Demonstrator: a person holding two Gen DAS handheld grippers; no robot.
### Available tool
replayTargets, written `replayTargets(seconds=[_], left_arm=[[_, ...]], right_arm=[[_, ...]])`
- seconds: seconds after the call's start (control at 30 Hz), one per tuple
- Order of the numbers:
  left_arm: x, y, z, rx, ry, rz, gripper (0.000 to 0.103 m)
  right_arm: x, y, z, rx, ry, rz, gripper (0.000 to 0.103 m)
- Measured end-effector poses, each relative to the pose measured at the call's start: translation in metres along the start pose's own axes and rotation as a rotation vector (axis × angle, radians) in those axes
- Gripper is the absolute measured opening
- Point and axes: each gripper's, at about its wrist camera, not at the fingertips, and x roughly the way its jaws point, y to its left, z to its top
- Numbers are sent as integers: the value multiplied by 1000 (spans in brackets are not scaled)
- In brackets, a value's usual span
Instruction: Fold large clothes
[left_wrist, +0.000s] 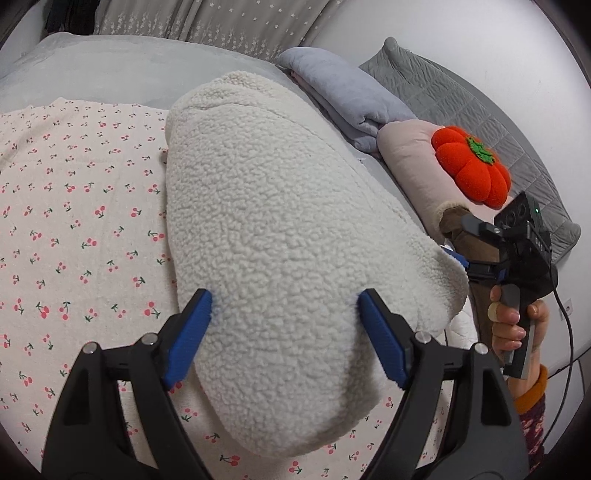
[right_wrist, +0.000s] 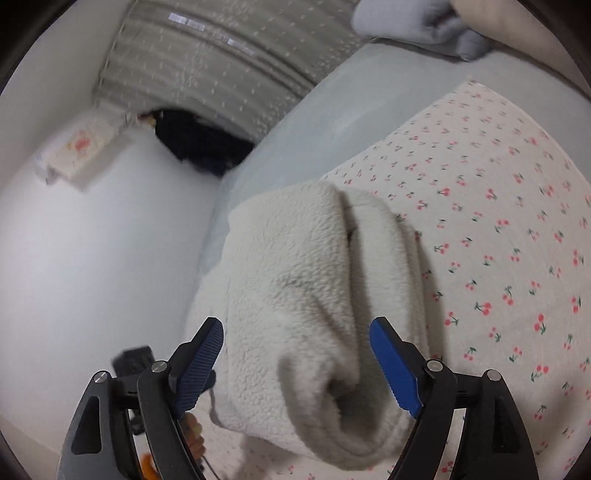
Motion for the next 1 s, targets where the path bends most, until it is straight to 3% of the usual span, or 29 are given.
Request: replayTargets(seconds=[0.1, 0.17, 0.2, 0.23, 0.33, 0.43, 0.57, 0.67, 0.77, 0.83, 0.9, 0.93, 1.0], left_arm=[[0, -1, 0, -1, 0, 8, 81], [0, 0, 0, -1, 0, 8, 81], [0, 0, 0, -1, 3, 11, 82], [0, 0, 0, -1, 10, 12, 82], [1, 2, -1, -2, 10, 8, 86], [0, 3, 0, -12, -2, 0, 86], [-4, -10, 0, 31, -19, -16, 86], [-7, -21, -1, 85, -17, -32, 86], [-7, -21, 0, 89, -5, -41, 86], [-5, -13, 2, 55, 0, -33, 86], [-1, 0, 3, 7, 8, -29, 86], [1, 5, 4, -12, 16, -32, 86], [7, 16, 3, -66, 35, -86, 86]], right_arm=[[29, 7, -4, -27, 50, -82, 83], [45, 11, -12, -60, 79, -111, 60], [53, 12, -16, -83, 105, -123, 44], [57, 8, -29, -110, 107, -134, 38], [48, 18, -38, -176, 87, -105, 27], [26, 27, -41, -186, 45, -79, 24], [-14, 39, -46, -208, -57, -26, 22], [-18, 27, -54, -232, -78, -111, 22], [7, -17, -64, -146, -21, -190, 23], [20, -35, -72, -116, -12, -187, 29], [19, -46, -76, -73, -45, -142, 44], [17, -49, -76, -58, -47, -118, 47], [15, -49, -74, -58, -48, -102, 55]])
